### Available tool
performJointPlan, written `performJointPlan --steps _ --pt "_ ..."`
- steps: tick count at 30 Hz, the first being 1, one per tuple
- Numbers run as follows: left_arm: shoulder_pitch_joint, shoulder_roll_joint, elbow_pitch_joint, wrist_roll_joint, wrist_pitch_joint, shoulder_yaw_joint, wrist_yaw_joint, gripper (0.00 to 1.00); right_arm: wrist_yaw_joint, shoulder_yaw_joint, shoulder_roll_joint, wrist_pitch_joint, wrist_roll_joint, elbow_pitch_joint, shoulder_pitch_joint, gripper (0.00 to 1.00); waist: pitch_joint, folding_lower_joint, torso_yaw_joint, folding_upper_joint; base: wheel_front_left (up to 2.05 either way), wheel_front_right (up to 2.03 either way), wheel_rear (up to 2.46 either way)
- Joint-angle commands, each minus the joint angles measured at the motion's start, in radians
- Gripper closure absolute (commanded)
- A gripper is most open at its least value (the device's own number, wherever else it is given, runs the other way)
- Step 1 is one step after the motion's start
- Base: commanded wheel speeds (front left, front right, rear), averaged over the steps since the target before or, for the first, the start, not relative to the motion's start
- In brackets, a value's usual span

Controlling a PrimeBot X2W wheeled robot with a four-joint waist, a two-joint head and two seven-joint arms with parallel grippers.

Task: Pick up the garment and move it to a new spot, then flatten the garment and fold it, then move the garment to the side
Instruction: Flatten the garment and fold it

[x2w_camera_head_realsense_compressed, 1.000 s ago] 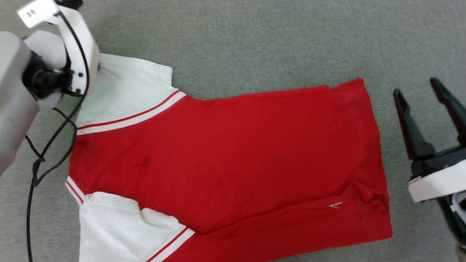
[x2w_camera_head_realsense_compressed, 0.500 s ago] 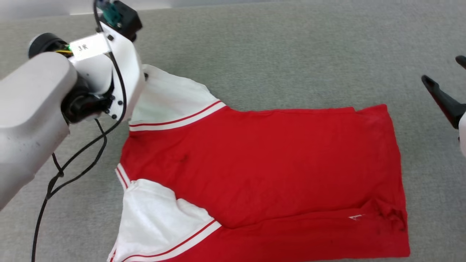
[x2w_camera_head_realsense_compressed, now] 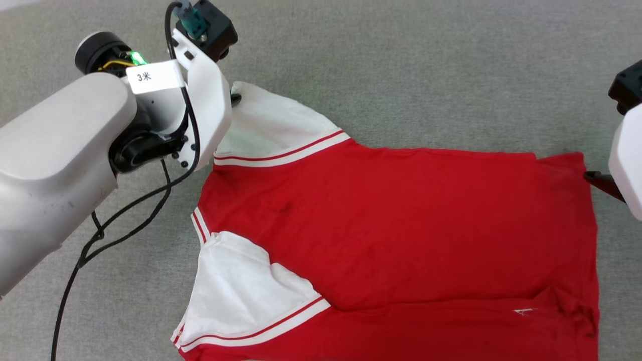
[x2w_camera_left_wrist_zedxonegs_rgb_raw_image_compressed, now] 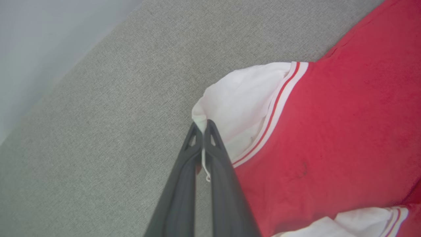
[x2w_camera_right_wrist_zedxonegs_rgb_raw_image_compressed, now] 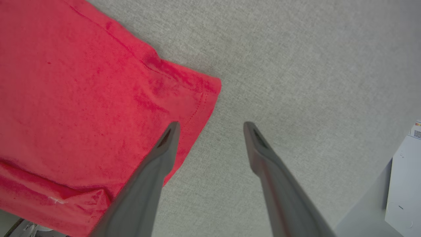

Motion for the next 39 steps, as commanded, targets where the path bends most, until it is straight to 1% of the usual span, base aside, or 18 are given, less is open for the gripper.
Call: performJointPlan --steps 1,7,8,9,10,11,12,14,15,16,17,23,27,32,35,39 --pt "-0.014 -0.004 -0.002 0.007 -0.007 -0.002 0.0 1.0 -0.001 0.008 0.012 0.002 -0.008 0.018 -0.022 0.0 0.017 0.0 0.012 0.0 0.0 0.0 0.0" --pt "-0.033 -0.005 -0.017 0.012 -0.014 -0.01 0.0 1.0 -0.001 0.041 0.082 -0.057 -0.024 0.149 -0.049 0.0 0.058 0.0 0.029 0.0 0.0 0.0 0.0" --pt "-0.035 -0.004 -0.018 0.012 -0.016 -0.012 0.0 1.0 0.0 0.052 0.091 -0.068 -0.027 0.168 -0.046 0.0 0.062 0.0 0.03 0.0 0.0 0.0 0.0" --pt "-0.036 -0.002 -0.02 0.014 -0.019 -0.014 0.0 1.0 0.0 0.094 0.099 -0.083 -0.028 0.194 -0.028 0.0 0.07 0.0 0.033 0.0 0.0 0.0 0.0" --pt "-0.034 -0.001 -0.02 0.014 -0.02 -0.016 0.0 1.0 0.0 0.116 0.106 -0.087 -0.017 0.206 -0.013 0.0 0.071 0.0 0.034 0.0 0.0 0.0 0.0" --pt "-0.034 -0.001 -0.02 0.014 -0.02 -0.016 0.0 1.0 0.0 0.116 0.106 -0.087 -0.017 0.206 -0.013 0.0 0.071 0.0 0.034 0.0 0.0 0.0 0.0" --pt "-0.031 0.002 -0.021 0.012 -0.022 -0.017 0.0 1.0 0.001 0.149 0.108 -0.099 0.001 0.22 0.004 0.0 0.073 0.0 0.034 0.0 0.0 0.0 0.0" --pt "-0.027 0.004 -0.022 0.011 -0.023 -0.019 0.0 1.0 0.001 0.156 0.11 -0.106 0.012 0.23 0.008 0.0 0.072 0.0 0.033 0.0 0.0 0.0 0.0" --pt "-0.022 0.006 -0.022 0.009 -0.024 -0.019 0.0 1.0 0.001 0.162 0.108 -0.12 0.016 0.237 0.007 0.09 0.069 0.0 0.032 0.0 0.0 0.0 0.0" --pt "-0.018 0.008 -0.02 0.007 -0.025 -0.021 0.0 1.0 0.001 0.159 0.105 -0.149 0.014 0.242 0.0 0.94 0.065 0.0 0.03 0.0 0.0 0.0 0.0" --pt "-0.013 0.01 -0.019 0.005 -0.025 -0.021 0.0 1.0 0.001 0.155 0.103 -0.17 0.016 0.25 -0.007 1.0 0.059 0.0 0.029 0.0 0.0 0.0 0.0" --pt "0.02 0.019 -0.022 -0.006 -0.057 -0.024 0.0 1.0 -0.001 0.133 0.083 -0.296 0.047 0.274 -0.023 1.0 -0.001 0.0 0.024 0.0 0.0 0.0 0.0" --pt "0.062 0.041 -0.043 -0.013 -0.09 -0.025 0.0 1.0 -0.001 0.142 0.057 -0.382 0.068 0.251 0.01 1.0 -0.063 0.0 0.021 0.0 0.0 0.0 0.0" --pt "0.143 0.081 -0.086 -0.011 -0.112 -0.027 0.0 1.0 -0.001 0.146 0.03 -0.483 0.09 0.222 0.08 1.0 -0.144 0.0 0.022 0.0 0.0 0.0 0.0" --pt "0.201 0.111 -0.13 -0.009 -0.122 -0.028 0.012 1.0 -0.001 0.147 0.016 -0.525 0.106 0.201 0.133 1.0 -0.184 0.0 0.023 0.0 0.0 0.0 0.0" --pt "0.298 0.156 -0.198 -0.014 -0.129 -0.029 0.041 1.0 -0.001 0.14 0.002 -0.572 0.119 0.182 0.214 1.0 -0.232 0.0 0.024 0.0 0.0 0.0 0.0"
